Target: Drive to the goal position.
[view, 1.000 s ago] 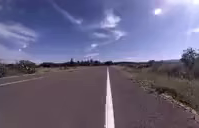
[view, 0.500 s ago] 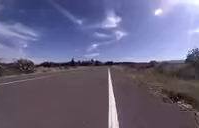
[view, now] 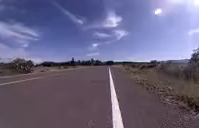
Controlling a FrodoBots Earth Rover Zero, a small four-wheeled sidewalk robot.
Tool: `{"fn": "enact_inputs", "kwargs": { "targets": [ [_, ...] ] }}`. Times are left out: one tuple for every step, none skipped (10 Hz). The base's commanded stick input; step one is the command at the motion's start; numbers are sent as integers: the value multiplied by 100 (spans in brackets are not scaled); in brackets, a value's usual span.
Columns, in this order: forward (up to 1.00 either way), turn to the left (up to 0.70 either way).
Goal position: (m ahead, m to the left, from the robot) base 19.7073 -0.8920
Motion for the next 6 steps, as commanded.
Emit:
{"fn": "enact_inputs", "kwargs": {
  "targets": [
    [100, -25],
    [100, -40],
    [100, -40],
    [100, -16],
    [100, 0],
    [100, 0]
  ]
}}
